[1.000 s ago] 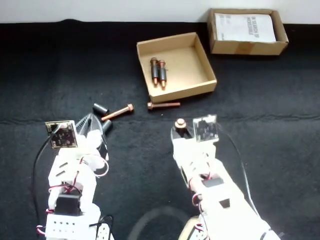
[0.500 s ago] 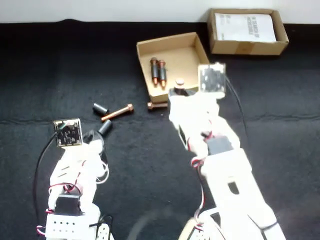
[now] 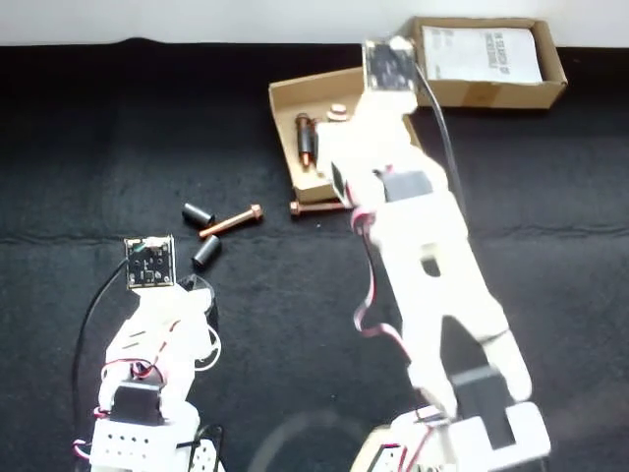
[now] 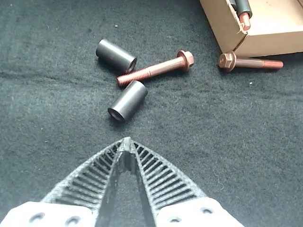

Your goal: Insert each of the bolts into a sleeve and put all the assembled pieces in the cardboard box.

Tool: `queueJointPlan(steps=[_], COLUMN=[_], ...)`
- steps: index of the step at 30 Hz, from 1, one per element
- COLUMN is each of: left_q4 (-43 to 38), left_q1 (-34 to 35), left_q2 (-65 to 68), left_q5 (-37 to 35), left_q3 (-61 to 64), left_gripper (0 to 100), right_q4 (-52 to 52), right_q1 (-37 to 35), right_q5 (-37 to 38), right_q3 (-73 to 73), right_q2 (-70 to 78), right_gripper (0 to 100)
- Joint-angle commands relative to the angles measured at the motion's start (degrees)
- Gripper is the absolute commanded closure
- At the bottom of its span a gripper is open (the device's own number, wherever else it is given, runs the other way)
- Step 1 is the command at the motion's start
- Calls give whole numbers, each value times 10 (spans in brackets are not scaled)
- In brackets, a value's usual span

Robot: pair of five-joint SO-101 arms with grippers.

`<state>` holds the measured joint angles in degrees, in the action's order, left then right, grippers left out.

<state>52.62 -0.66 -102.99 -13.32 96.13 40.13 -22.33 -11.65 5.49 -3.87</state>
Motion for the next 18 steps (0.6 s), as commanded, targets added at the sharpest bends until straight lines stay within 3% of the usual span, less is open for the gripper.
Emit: queueJointPlan(steps=[1,11,18], left_q4=[1,1,-2], left_q1=[-6,7,7], left_q2=[-5,-5,-5], left_q5=[2,3,3], left_q3=[11,11,11], left_gripper=[991,991,991], right_q4=[37,143,237], right_q1=[3,20,50], right_q5=[-4,-1,-1], right_q3=[-179,-552,-698], right_q2=[88,349,470], right_gripper=[991,991,991])
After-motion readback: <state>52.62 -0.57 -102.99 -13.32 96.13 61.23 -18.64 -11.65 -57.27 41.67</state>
